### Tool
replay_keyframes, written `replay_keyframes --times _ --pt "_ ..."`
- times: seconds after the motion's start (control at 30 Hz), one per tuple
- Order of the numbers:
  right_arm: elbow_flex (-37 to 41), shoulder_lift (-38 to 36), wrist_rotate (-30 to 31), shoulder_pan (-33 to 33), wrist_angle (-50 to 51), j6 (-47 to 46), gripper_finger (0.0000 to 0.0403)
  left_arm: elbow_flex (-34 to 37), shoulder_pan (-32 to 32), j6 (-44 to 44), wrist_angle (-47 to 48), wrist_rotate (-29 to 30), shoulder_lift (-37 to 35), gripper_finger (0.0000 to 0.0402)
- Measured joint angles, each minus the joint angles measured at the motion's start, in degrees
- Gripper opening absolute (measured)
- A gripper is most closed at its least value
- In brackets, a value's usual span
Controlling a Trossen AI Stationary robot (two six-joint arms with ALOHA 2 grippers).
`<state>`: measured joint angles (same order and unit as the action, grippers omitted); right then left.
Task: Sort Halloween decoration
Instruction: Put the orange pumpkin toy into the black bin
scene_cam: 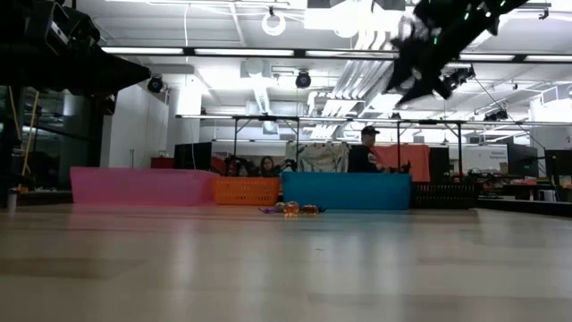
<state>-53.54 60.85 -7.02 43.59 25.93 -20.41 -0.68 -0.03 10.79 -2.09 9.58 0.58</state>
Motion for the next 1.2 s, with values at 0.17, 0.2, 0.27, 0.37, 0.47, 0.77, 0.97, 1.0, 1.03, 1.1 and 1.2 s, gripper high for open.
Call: replay_keyframes --times 0.17,0.2,0.27,0.37,0.47,0.77,0.97,1.0,1.03,1.1,1.2 --pt "0.00 -2.98 -1.14 -12.28 -6.04 -3.67 0.0187 -0.01 0.02 0.04 -1.16 0.01 0.00 0.0000" --pt "0.00 -2.84 -1.17 -14.67 -8.16 -5.06 0.0186 -0.01 0.00 0.04 -1.21 0.00 0.00 0.0000" --pt "-0.01 -1.60 -1.02 -19.19 -13.76 -5.97 0.0185 -0.01 -0.01 0.02 -1.12 0.01 0.00 0.0000" --pt "-0.56 2.12 0.27 -24.76 -19.32 -0.45 0.0186 -0.01 -0.01 0.02 -0.95 -0.02 0.00 0.0000" --pt "-4.27 8.72 1.62 -27.71 -15.87 1.85 0.0186 -0.01 0.00 0.04 -0.80 -0.01 0.00 0.0000" --pt "-12.50 28.73 -3.09 -31.72 -4.27 15.50 0.0186 -0.01 -0.01 0.04 -0.74 -0.02 0.00 0.0000" --pt "-12.63 37.27 -3.41 -34.04 -3.41 22.16 0.0186 -0.01 0.01 0.01 -0.74 0.01 0.00 0.0000" --pt "-12.63 38.35 -3.29 -34.36 -3.57 23.64 0.0186 -0.01 0.02 0.04 -0.73 -0.02 0.00 0.0000" --pt "-12.63 39.33 -2.88 -34.69 -3.99 25.28 0.0186 0.00 0.02 0.04 -0.74 0.01 0.00 0.0000" --pt "-12.70 41.07 -2.08 -35.12 -4.55 28.54 0.0186 -0.01 0.00 0.00 -0.74 0.00 0.00 0.0000" --pt "-12.70 43.59 -1.23 -35.20 -5.70 29.88 0.0186 -0.01 -0.01 0.04 -0.74 0.01 0.00 0.0000"
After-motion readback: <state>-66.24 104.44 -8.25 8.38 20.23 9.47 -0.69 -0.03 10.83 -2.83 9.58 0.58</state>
